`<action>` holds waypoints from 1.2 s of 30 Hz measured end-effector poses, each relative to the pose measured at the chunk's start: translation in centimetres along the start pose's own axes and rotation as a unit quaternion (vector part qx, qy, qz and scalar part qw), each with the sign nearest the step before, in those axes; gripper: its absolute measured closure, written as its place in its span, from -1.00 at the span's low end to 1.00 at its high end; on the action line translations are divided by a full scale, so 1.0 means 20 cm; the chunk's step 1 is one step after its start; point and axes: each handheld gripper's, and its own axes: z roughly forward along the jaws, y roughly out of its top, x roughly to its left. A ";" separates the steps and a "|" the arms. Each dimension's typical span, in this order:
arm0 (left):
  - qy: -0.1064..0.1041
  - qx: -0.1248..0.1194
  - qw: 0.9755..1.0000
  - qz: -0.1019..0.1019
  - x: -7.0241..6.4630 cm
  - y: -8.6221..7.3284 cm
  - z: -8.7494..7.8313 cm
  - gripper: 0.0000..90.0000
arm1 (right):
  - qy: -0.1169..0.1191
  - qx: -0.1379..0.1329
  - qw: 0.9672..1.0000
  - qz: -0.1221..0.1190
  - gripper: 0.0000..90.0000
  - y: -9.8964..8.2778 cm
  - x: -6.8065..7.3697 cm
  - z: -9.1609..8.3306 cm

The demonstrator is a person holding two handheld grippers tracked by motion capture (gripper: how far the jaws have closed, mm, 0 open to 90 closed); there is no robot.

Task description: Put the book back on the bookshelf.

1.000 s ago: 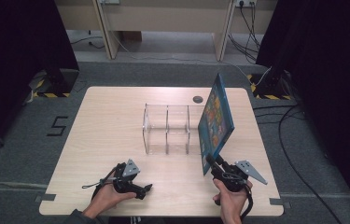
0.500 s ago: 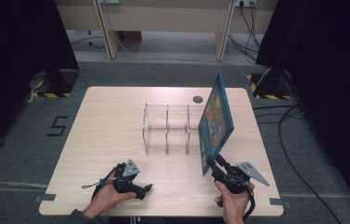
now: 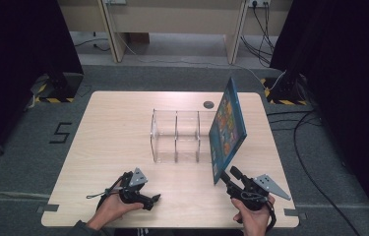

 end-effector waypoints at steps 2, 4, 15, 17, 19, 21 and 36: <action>-0.001 0.000 1.000 0.001 0.00 0.00 0.00 -1.00 | 0.001 0.003 1.000 -0.007 0.08 0.00 0.00 -0.01; -0.001 0.000 1.000 0.001 0.00 0.00 0.00 -1.00 | 0.000 0.002 1.000 -0.010 0.07 0.00 0.00 -0.01; -0.001 0.000 1.000 0.001 0.00 0.00 0.00 -1.00 | -0.006 0.004 1.000 -0.024 -0.01 0.01 -0.04 -0.07; -0.001 0.000 1.000 0.001 0.00 0.00 0.00 -1.00 | -0.008 0.004 1.000 -0.026 -0.02 0.01 -0.04 -0.08; -0.001 0.000 1.000 0.001 0.00 0.00 0.00 -1.00 | -0.008 0.003 1.000 -0.028 -0.03 0.01 -0.05 -0.09; -0.001 0.001 1.000 0.002 0.00 0.00 0.00 -1.00 | -0.010 0.004 1.000 -0.026 -0.04 0.01 -0.06 -0.10; -0.001 0.001 1.000 0.001 0.00 0.00 0.00 -1.00 | -0.050 0.012 0.996 -0.078 -0.21 0.04 -0.14 -0.16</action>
